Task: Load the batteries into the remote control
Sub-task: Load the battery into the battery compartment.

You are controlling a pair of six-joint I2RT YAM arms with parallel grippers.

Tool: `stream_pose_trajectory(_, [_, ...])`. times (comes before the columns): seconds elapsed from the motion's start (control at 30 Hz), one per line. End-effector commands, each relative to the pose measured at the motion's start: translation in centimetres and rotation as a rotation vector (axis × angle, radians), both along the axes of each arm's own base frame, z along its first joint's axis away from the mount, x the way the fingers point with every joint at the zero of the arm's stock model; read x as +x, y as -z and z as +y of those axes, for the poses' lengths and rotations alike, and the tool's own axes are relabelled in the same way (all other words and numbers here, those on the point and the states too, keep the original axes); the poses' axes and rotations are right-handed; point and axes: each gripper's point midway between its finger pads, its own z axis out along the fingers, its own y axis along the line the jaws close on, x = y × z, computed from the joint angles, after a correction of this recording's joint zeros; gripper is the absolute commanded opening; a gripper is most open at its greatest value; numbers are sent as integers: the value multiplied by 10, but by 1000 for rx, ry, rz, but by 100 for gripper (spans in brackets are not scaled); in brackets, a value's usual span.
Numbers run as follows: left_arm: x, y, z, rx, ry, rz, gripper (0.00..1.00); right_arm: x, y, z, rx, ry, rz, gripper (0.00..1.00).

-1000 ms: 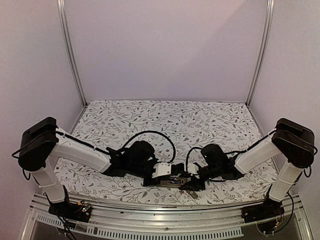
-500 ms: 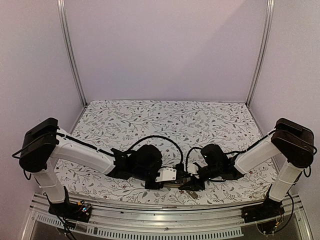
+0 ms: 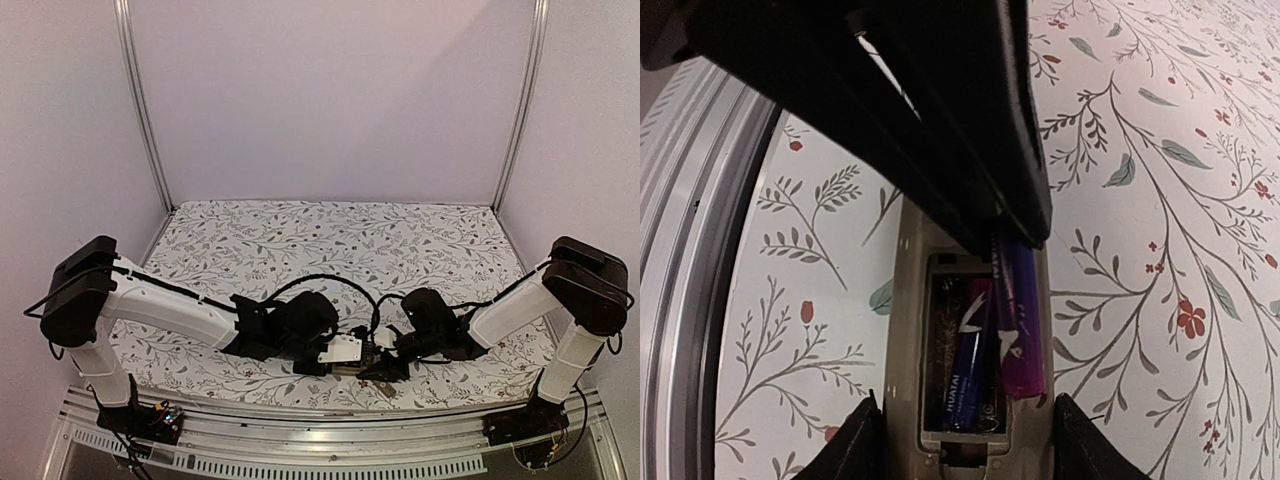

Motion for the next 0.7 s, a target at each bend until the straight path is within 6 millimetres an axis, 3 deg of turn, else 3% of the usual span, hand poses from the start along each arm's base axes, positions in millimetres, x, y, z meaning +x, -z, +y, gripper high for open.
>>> stream_pose_trajectory(0.0, [-4,12,10,84,3,-7,0,1,-4,3,10,8,-19,37])
stream_pose_trajectory(0.4, [-23,18,8,110,74,38,0,0,-6,1,22,9,-29,36])
stream_pose_trajectory(0.67, [-25,0,6,50,78,20,0,0,-5,0,21,13,-28,36])
